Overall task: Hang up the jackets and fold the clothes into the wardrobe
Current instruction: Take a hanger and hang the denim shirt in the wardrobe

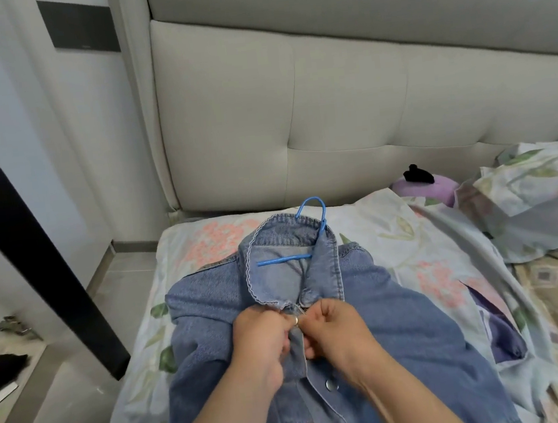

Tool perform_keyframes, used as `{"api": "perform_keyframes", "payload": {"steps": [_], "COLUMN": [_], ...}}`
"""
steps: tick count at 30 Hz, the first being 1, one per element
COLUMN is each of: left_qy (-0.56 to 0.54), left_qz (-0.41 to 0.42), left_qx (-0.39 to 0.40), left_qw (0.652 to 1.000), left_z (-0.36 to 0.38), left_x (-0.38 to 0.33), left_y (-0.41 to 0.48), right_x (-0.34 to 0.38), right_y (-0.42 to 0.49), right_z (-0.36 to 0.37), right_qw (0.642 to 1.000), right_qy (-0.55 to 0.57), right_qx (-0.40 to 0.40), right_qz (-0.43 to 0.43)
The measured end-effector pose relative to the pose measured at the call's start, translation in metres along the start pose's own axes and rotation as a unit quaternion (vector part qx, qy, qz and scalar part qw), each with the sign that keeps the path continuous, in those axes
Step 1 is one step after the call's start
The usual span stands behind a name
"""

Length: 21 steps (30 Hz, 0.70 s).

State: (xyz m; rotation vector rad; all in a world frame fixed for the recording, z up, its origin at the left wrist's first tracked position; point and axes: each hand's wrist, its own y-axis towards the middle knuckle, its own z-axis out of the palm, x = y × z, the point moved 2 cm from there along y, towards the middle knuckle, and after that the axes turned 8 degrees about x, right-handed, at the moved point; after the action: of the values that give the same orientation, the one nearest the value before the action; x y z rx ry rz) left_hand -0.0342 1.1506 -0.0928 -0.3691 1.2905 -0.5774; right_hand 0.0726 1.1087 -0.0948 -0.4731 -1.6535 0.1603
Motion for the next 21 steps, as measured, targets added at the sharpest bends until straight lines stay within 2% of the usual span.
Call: {"api": "perform_keyframes", "payload": {"steps": [1,2,3,4,6,9,12,14,16,18,19,21], "left_qy": [0.017,0.036,0.055,0.075,0.105,0.155,0.318,0.441,0.607,0.69,0.702,0.676], "left_qz": [-0.019,-0.029,-0.027,-0.009,0.054,0.173,0.311,0.297,0.221,0.174,0.165,0.177], "left_qx": [-0.005,-0.01,-0.014,-0.014,-0.001,-0.013,-0.089,-0.067,0.01,0.031,0.018,-0.001], "left_qw": [1.0,0.999,0.998,0.997,0.993,0.973,0.891,0.844,0.763,0.702,0.693,0.715], "left_z": [-0.001,-0.001,0.0,0.0,0.001,-0.012,-0.032,-0.034,-0.031,-0.033,-0.035,-0.038], "left_x": [-0.003,-0.006,-0.008,-0.011,-0.012,0.002,0.035,0.055,0.074,0.082,0.081,0.08], "left_y": [0.003,0.004,0.005,0.005,0.002,-0.016,-0.047,-0.065,-0.075,-0.083,-0.083,-0.09], "right_x": [-0.001,-0.002,0.0,0.002,0.006,0.004,-0.019,-0.043,-0.063,-0.067,-0.066,-0.061], "right_y": [0.0,0.001,0.001,0.0,-0.001,-0.011,-0.038,-0.056,-0.066,-0.07,-0.07,-0.074], "right_z": [-0.005,-0.011,-0.013,-0.012,-0.01,-0.017,-0.025,-0.027,-0.026,-0.024,-0.022,-0.021], "right_qw": [0.995,0.971,0.933,0.902,0.894,0.917,0.902,0.888,0.893,0.897,0.895,0.899], "right_qy": [-0.095,-0.22,-0.331,-0.395,-0.4,-0.334,-0.361,-0.408,-0.412,-0.406,-0.411,-0.405], "right_qx": [-0.013,-0.038,-0.066,-0.088,-0.102,-0.119,-0.133,-0.11,-0.079,-0.063,-0.051,-0.032], "right_qz": [-0.039,-0.082,-0.122,-0.152,-0.172,-0.182,-0.197,-0.182,-0.164,-0.163,-0.164,-0.16]}}
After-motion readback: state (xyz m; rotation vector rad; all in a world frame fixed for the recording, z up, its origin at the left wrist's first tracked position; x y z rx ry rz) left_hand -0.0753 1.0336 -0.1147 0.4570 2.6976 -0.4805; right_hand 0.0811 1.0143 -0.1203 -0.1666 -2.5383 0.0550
